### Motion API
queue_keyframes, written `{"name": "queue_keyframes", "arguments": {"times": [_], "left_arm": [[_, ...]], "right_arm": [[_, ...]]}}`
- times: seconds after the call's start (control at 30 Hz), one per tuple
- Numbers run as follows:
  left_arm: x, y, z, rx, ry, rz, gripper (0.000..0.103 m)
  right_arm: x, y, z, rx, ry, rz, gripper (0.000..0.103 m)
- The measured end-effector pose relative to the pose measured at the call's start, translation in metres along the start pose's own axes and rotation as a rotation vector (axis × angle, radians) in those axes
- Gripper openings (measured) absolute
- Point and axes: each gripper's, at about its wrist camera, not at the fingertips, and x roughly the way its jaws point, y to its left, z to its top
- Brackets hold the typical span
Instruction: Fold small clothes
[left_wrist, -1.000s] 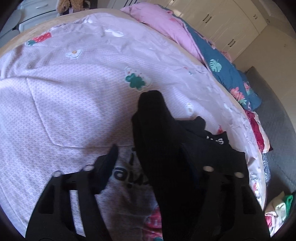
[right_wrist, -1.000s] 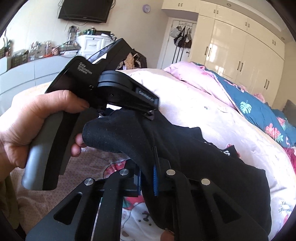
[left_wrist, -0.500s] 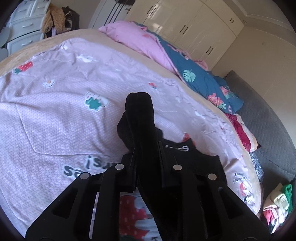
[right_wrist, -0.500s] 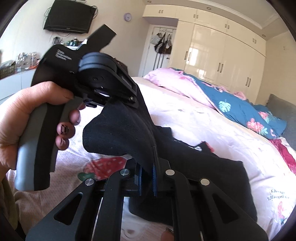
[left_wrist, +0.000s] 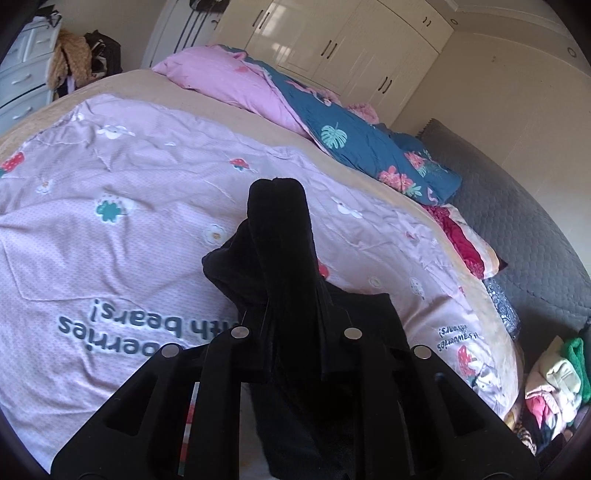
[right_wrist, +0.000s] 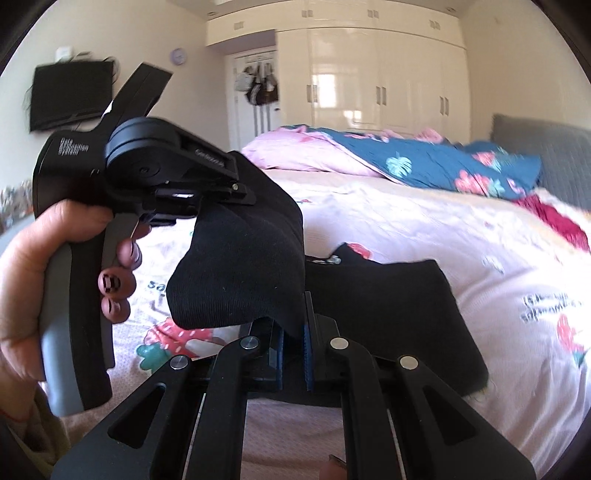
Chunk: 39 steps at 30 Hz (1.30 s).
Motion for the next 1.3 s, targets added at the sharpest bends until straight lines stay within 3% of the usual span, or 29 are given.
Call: {"name": "queue_keyframes", "arguments": {"times": [0.43,0.87,1.1,1.3], "left_arm": [[0.042,-0.048,-0.005,0.068,0.074,0.033,0.009],[0.102,-0.081,-0.015,0.117,0.205,0.069,0.016],[0.129,-0.097,-0.024,0.137,0.263,0.074,0.030],[0.145,-0.107,-0.029,0.145,0.292,0.038,0.055]], "right_arm": [[0.003,-0.058,-0.001,0.251,0.089,0.032,0.007],[0.027,-0.113,-0.022,0.576,0.246,0.098,0.007],[0.039,-0.139,-0.044,0.747,0.316,0.148,0.009],[0.040,-0.150,-0.053,0.831,0.335,0.162,0.013]]}}
